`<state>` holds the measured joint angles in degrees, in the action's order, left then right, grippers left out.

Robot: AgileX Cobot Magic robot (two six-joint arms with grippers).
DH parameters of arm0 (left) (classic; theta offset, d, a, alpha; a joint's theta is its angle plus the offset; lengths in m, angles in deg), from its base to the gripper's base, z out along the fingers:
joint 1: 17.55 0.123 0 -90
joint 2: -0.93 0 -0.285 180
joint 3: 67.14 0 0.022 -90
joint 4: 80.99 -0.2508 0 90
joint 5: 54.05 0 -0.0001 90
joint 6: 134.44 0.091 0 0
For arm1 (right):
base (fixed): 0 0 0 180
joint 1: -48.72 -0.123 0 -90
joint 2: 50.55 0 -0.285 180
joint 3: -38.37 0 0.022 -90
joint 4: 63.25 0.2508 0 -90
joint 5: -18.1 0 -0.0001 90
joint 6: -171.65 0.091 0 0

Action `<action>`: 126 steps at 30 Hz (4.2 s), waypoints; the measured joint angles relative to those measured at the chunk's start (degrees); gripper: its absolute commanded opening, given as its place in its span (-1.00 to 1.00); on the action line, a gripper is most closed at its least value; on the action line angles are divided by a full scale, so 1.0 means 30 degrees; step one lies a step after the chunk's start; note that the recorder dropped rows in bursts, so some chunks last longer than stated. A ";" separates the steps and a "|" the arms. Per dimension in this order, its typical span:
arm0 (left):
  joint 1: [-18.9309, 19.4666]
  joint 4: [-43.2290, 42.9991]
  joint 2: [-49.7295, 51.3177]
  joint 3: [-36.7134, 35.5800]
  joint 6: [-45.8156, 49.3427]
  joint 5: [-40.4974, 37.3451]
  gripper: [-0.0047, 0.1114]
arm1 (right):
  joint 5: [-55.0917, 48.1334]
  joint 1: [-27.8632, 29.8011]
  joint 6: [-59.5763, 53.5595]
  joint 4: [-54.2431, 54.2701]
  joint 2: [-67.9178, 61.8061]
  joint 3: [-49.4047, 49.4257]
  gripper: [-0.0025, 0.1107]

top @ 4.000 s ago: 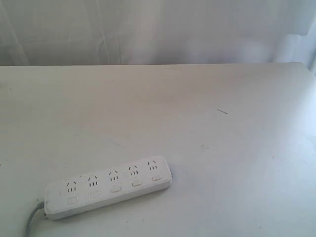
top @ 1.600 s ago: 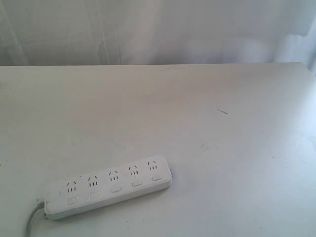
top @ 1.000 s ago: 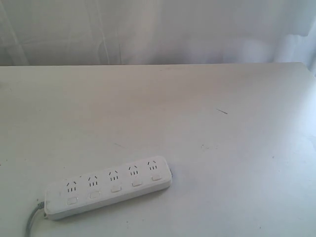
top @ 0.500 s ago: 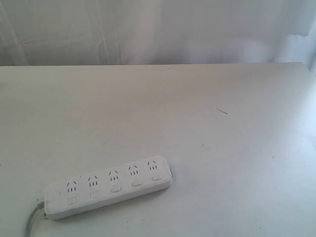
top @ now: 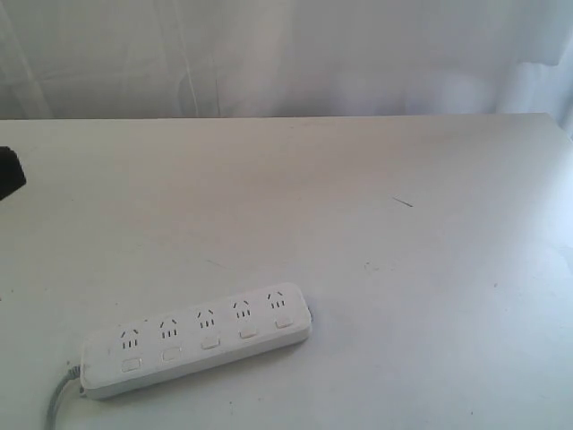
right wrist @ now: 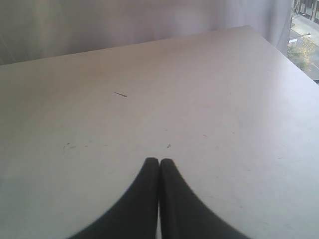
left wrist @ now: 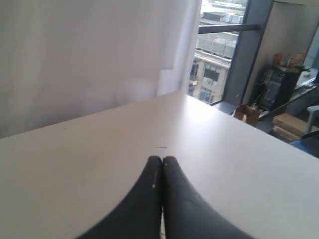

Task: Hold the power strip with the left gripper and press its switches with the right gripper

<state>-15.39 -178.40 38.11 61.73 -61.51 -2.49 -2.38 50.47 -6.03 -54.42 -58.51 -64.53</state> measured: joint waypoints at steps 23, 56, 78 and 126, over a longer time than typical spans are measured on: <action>0.0000 -0.0612 -0.2815 -0.0019 -0.4568 -0.2602 -0.92 | 0.0000 0.0000 0.0000 0.0000 0.0000 0.0000 -0.96; 0.0000 0.3484 -0.2410 0.0068 -0.4269 -0.5029 -0.92 | 0.0000 0.0000 0.0000 0.0000 0.0000 0.0000 -0.96; -0.3325 2.3900 -0.2343 -0.1577 2.2255 -1.4214 -0.92 | 0.0000 0.0000 0.0000 0.0000 0.0000 0.0000 -0.96; -1.8833 2.5092 1.8871 0.9480 4.1695 -3.4192 -0.67 | -0.0032 0.0000 0.0512 0.0000 0.0000 0.0000 -0.96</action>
<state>-71.89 -103.12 94.72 90.17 63.57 -105.06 -2.47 50.47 -4.49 -54.42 -58.51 -64.53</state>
